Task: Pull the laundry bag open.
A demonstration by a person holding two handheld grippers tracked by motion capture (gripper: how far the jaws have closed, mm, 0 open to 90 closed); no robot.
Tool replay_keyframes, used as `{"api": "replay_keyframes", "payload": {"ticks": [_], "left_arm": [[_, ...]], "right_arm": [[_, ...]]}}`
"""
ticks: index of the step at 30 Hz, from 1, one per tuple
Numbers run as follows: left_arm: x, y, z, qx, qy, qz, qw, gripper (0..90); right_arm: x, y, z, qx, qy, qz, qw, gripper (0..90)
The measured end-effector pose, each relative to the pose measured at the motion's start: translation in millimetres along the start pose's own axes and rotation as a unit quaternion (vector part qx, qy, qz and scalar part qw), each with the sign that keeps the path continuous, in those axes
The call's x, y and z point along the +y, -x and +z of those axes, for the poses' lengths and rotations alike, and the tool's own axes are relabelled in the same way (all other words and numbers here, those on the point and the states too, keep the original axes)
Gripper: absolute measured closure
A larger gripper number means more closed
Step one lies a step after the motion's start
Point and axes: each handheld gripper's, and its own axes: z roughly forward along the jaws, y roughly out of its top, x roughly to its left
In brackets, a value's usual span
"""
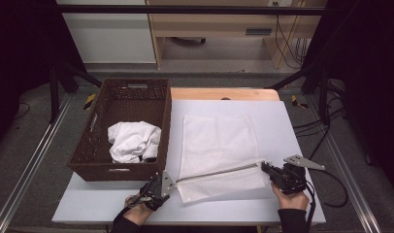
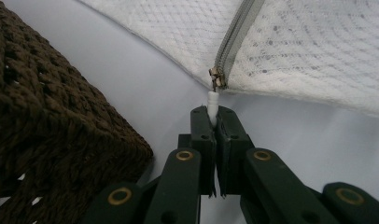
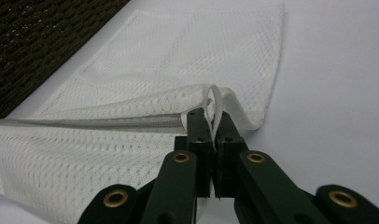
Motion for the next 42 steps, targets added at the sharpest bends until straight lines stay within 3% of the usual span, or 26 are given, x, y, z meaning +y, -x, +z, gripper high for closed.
{"api": "replay_keyframes", "payload": {"ticks": [7, 9, 12, 13, 14, 15, 16, 17, 18, 21, 23, 25, 26, 30, 35, 38, 40, 42], "left_arm": [[0.8, -0.6, 0.5, -0.002, 0.006, -0.009, 0.9999, 85.6], [0.2, -1.0, -0.3, -0.008, 0.009, -0.021, 0.9997, 84.6], [-0.2, -1.7, -3.9, -0.016, 0.016, -0.041, 0.9989, 73.6], [-0.1, -1.3, -5.1, -0.020, 0.020, -0.049, 0.9984, 65.5], [0.3, -1.5, -7.0, -0.020, 0.026, -0.052, 0.9981, 65.5], [1.3, -1.2, -9.4, -0.021, 0.032, -0.060, 0.9974, 56.9], [3.3, 0.0, -14.2, -0.027, 0.050, -0.078, 0.9954, 54.0], [3.3, 0.0, -14.2, -0.027, 0.050, -0.078, 0.9954, 51.3], [4.4, 1.5, -16.0, -0.030, 0.060, -0.085, 0.9941, 49.6], [7.1, 9.5, -19.3, -0.039, 0.079, -0.101, 0.9909, 48.7], [8.3, 19.8, -14.7, -0.051, 0.077, -0.114, 0.9891, 49.9], [8.2, 23.2, -12.3, -0.053, 0.074, -0.116, 0.9891, 51.6], [7.2, 28.6, -7.2, -0.058, 0.062, -0.116, 0.9896, 51.7], [5.1, 34.7, -1.0, -0.068, 0.051, -0.116, 0.9895, 53.3], [4.8, 40.1, 1.2, -0.055, 0.048, -0.109, 0.9913, 57.0], [4.9, 41.1, 1.3, -0.051, 0.047, -0.109, 0.9916, 58.7], [6.3, 41.8, 0.9, -0.040, 0.041, -0.104, 0.9929, 68.9], [7.5, 42.9, 1.0, -0.031, 0.039, -0.100, 0.9937, 77.2]], "right_arm": [[-3.7, 3.1, 2.5, 0.007, -0.003, 0.009, 0.9999, 87.5], [-6.4, 4.4, 4.1, 0.011, -0.008, 0.008, 0.9999, 85.3], [-11.8, 5.9, 6.7, 0.008, -0.020, 0.006, 0.9998, 76.4], [-16.1, 7.4, 7.6, 0.005, -0.027, 0.004, 0.9996, 67.0], [-16.1, 7.4, 7.6, 0.005, -0.027, 0.004, 0.9996, 67.0], [-19.5, 7.7, 6.8, -0.002, -0.026, -0.003, 0.9997, 58.8], [-20.6, 7.0, 5.8, -0.006, -0.021, -0.005, 0.9998, 51.8], [-20.6, 7.0, 5.8, -0.006, -0.021, -0.005, 0.9998, 51.8], [-21.6, 5.6, 4.8, -0.029, -0.010, -0.023, 0.9993, 41.0], [-20.9, 5.0, 4.2, -0.031, -0.005, -0.030, 0.9990, 41.1], [-18.1, 6.1, 7.6, -0.034, -0.004, -0.035, 0.9988, 40.0], [-15.3, 6.9, 12.1, -0.031, -0.007, -0.035, 0.9989, 41.5], [-13.7, 7.4, 14.9, -0.034, -0.008, -0.038, 0.9987, 42.0], [-8.1, 10.0, 26.0, -0.036, -0.013, -0.032, 0.9988, 42.1], [-4.8, 17.6, 54.5, -0.050, -0.044, -0.032, 0.9972, 45.5], [-5.4, 18.5, 62.3, -0.051, -0.056, -0.028, 0.9967, 48.2], [-7.0, 16.3, 69.9, -0.055, -0.072, -0.035, 0.9953, 53.7], [-7.6, 14.3, 71.1, -0.062, -0.068, -0.048, 0.9946, 59.5]]}}
